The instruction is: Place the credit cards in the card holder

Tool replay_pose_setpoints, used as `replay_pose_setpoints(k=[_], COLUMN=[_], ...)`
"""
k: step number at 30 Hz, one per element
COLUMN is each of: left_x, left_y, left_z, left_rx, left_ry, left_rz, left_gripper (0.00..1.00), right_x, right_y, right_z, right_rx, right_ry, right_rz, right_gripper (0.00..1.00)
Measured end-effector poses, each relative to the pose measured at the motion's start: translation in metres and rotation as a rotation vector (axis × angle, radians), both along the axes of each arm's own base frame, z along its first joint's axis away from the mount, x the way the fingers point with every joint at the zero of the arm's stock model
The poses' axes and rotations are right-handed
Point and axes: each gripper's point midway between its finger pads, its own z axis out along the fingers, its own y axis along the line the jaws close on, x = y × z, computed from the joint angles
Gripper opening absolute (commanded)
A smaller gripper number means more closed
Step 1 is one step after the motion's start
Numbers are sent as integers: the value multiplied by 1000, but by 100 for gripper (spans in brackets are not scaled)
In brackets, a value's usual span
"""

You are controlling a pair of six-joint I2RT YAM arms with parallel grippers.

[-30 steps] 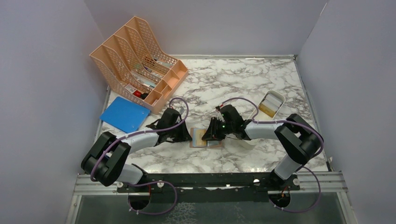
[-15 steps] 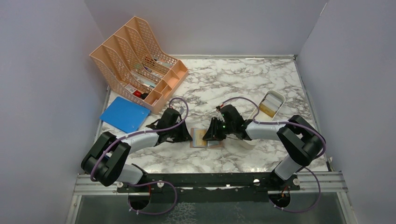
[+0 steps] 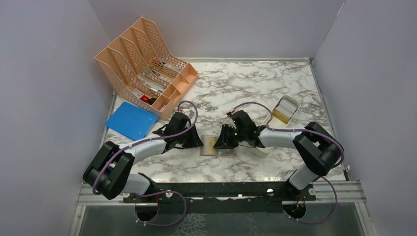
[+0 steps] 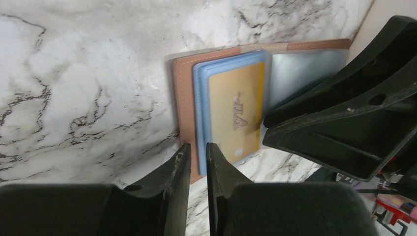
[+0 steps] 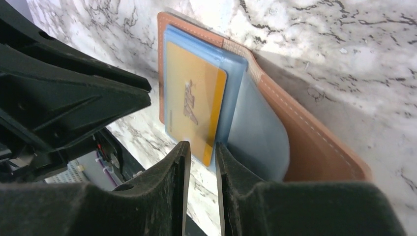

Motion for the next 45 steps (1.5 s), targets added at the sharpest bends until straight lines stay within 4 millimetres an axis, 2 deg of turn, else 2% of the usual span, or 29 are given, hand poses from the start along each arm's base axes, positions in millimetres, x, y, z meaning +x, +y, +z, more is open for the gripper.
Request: replay_pose_setpoints(k=[3,7,13,22,28,45], left_x=[4,6,5,6,7,7], left_y=[-2,-6,-10,-11,-12,-11], left_z=[10,22,26,16,9,5], left_rx=[-16,-45,-69,-61,-53,-41], left_ry=[-21,-44,-41,-18,-5,-3], left_rz=[2,4,-1,-3,-3,-8], left_gripper=[27,28,28,21,19,18], right_x=[-1,4,16,18,11,12], right_y=[-6,-13,-10,-12,-20,-19], right_z=[6,23,35,8,-9,-13], right_rx=[-29,-53,-60,-121,-158,-131], right_ry=[-23,-87,-145,-111,-83,-103], right_rz=[0,-14,-14,-4,-4,-13], right_gripper=[30,27,24,20,19,15])
